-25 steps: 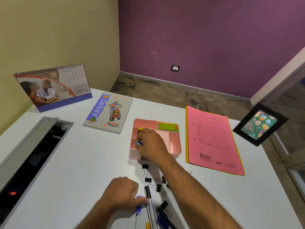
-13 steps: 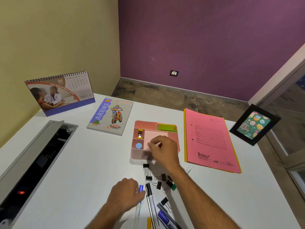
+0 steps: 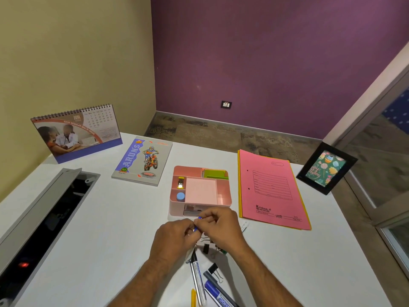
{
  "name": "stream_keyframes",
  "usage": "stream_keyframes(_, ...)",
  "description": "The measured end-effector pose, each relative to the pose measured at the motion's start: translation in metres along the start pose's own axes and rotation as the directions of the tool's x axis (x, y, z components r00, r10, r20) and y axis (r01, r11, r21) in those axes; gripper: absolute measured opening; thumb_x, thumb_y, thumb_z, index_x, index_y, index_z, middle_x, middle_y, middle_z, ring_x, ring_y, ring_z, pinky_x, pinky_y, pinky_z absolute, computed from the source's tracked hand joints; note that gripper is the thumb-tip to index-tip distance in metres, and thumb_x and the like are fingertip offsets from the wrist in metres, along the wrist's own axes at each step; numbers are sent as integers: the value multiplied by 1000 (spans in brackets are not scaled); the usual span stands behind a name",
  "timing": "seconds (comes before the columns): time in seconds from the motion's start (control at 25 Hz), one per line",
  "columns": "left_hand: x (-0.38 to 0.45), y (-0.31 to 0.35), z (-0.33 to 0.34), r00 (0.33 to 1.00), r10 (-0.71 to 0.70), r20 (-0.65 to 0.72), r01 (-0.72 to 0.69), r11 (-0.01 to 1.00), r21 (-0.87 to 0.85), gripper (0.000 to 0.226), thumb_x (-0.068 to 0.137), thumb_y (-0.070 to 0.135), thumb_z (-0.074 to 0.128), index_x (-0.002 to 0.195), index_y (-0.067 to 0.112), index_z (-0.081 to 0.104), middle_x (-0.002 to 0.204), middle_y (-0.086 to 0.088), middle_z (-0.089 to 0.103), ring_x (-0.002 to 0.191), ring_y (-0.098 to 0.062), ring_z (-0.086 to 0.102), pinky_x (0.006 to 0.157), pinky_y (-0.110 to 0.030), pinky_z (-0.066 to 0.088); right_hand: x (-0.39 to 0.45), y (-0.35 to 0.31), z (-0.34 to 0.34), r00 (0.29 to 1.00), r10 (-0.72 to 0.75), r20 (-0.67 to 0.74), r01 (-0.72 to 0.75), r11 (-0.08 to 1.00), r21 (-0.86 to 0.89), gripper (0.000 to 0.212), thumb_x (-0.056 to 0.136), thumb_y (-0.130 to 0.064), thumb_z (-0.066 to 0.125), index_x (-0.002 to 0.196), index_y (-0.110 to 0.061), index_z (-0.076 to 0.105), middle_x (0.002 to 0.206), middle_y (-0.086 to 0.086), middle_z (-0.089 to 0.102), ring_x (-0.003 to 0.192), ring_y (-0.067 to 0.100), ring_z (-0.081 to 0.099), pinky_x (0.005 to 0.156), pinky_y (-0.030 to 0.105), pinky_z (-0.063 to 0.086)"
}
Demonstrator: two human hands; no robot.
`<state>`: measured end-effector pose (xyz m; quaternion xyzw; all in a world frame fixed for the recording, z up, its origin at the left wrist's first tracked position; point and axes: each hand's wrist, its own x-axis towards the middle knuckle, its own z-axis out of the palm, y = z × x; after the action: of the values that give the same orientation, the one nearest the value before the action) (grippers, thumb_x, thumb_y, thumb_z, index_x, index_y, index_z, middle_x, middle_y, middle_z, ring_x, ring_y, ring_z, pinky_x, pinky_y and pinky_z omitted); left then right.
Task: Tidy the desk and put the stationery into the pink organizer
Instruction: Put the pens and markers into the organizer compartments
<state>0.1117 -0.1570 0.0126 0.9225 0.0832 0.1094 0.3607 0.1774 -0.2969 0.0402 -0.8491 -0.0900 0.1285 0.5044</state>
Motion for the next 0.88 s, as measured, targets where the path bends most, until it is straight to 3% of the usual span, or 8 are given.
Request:
stream_keyframes(0.16, 0, -2, 4, 983, -184, 27, 186, 974, -134, 29, 78, 58, 71, 78, 30, 62, 68, 12, 67, 62, -6, 62, 59, -25, 53, 5, -17, -30, 947, -197, -253, 181, 980, -84, 17, 77, -13, 75, 91, -23, 77, 73, -20, 70, 72, -4, 68, 67, 11, 56)
stream_keyframes(0.28, -5, -16, 15, 926, -343, 159, 358, 931, -76, 35, 77, 58, 72, 74, 28, 55, 69, 7, 65, 63, -10, 63, 61, -26, 51, 20, -27, -59, 791, -356, -498, 334, 933, -137, 17, 75, -8, 75, 88, -18, 74, 71, -23, 67, 69, -3, 67, 60, 3, 48)
stream_keyframes(0.4, -15, -20, 31, 874, -429, 227, 448, 893, -37, 40, 75, 58, 73, 73, 25, 51, 73, 6, 63, 68, -10, 59, 57, -24, 42, 36, -26, -74, 702, -411, -582, 349, 911, -222, 12, 77, -10, 75, 83, -19, 71, 70, -19, 67, 68, -2, 67, 59, 6, 49)
stream_keyframes(0.48, -24, -20, 42, 851, -463, 247, 486, 873, -38, 42, 71, 58, 74, 75, 25, 49, 74, 6, 63, 68, -10, 59, 56, -24, 41, 43, -15, -72, 726, -422, -543, 300, 905, -302, 10, 78, -10, 74, 82, -17, 70, 70, -13, 69, 65, 1, 66, 61, 12, 52)
stream_keyframes(0.68, -37, -15, 58, 823, -519, 231, 545, 836, -62, 36, 71, 43, 77, 82, 25, 48, 73, 7, 64, 68, -11, 60, 59, -26, 46, 50, 20, -52, 895, -292, -339, 144, 905, -399, 4, 83, -13, 68, 85, -15, 71, 77, -4, 71, 70, 13, 66, 66, 33, 60)
stream_keyframes(0.88, -37, -14, 62, 813, -548, 194, 570, 818, -78, 32, 74, 30, 75, 89, 25, 46, 69, 3, 67, 63, -9, 61, 52, -20, 41, 48, 36, -44, 900, -288, -326, 155, 913, -378, 9, 80, -4, 69, 77, -12, 72, 77, -7, 65, 69, 8, 61, 68, 30, 59)
